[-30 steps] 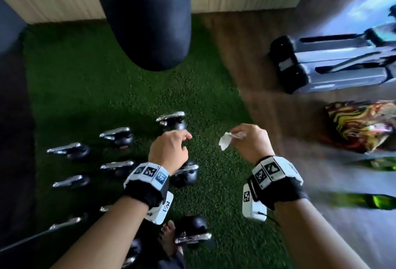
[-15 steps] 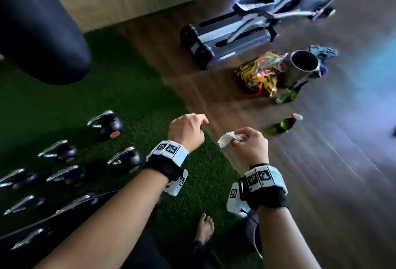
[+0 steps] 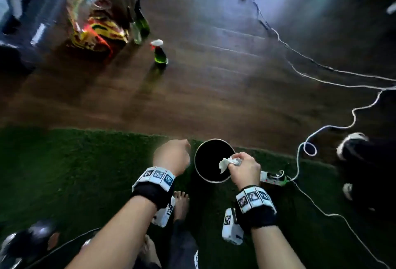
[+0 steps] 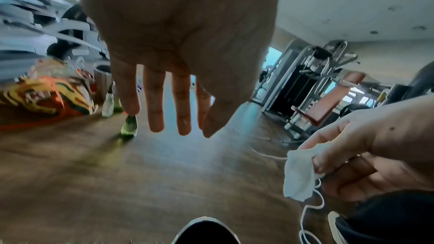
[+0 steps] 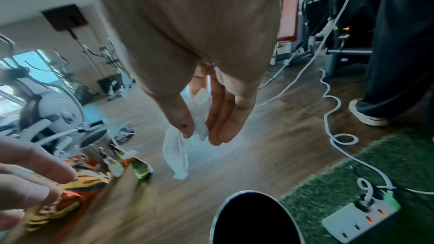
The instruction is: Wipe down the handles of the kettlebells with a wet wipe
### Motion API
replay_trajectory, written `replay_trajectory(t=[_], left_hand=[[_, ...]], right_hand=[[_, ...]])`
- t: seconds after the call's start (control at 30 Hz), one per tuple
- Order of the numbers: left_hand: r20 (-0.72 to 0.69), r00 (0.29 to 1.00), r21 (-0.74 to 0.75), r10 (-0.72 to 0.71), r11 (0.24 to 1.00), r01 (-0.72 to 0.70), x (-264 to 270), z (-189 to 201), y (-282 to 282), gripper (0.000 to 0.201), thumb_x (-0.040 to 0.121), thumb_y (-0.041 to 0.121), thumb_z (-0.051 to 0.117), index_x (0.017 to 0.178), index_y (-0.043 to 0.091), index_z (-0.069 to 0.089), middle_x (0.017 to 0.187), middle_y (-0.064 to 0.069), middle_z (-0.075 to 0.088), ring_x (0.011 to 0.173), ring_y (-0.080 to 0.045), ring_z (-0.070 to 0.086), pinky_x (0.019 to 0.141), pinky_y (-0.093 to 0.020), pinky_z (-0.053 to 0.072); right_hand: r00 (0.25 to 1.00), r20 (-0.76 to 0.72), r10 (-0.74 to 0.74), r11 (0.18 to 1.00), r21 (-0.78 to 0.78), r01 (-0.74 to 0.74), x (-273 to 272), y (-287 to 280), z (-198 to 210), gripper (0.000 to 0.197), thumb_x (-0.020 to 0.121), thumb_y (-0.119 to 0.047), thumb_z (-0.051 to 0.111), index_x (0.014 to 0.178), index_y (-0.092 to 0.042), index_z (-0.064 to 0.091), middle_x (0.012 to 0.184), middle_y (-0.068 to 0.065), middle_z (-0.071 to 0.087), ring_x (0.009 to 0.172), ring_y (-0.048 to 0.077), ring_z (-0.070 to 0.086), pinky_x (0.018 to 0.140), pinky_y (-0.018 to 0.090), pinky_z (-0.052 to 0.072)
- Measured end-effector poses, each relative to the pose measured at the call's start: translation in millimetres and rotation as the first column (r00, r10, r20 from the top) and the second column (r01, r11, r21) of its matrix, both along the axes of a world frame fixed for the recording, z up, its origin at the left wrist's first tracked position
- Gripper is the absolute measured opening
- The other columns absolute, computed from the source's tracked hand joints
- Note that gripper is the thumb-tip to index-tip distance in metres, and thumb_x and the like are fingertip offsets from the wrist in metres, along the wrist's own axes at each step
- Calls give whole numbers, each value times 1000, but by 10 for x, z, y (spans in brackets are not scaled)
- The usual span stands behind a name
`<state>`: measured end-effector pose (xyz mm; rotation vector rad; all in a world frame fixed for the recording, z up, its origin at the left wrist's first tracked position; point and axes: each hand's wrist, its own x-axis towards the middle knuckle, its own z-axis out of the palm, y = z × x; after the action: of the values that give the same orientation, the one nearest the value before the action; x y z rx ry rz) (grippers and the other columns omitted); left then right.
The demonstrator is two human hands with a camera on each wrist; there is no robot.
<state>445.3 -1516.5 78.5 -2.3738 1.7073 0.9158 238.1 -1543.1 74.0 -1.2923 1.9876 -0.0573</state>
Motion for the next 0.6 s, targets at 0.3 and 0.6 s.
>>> replay_trajectory(t=[0.3, 0.6], left_hand=[[-70, 994, 224, -79, 970, 93, -468, -1941, -236, 33, 88, 20, 58, 117, 33, 67, 120, 0, 68, 110, -29, 65, 88, -38, 52], [-94, 973, 260, -212, 938, 230, -792, -2865, -330, 34, 90, 24, 55, 121, 31, 67, 122, 1, 69, 111, -24, 67, 84, -32, 47]], right_hand=[[993, -49, -111, 980, 162, 118, -291, -75, -2041, 19, 80, -10, 65, 95, -18, 72, 106, 9, 70, 99, 31, 65, 75, 29, 46], [982, 38, -184, 939, 301, 165, -417, -161, -3006, 46, 80, -17, 75, 125, -22, 64, 120, 9, 67, 109, 27, 62, 85, 24, 45]])
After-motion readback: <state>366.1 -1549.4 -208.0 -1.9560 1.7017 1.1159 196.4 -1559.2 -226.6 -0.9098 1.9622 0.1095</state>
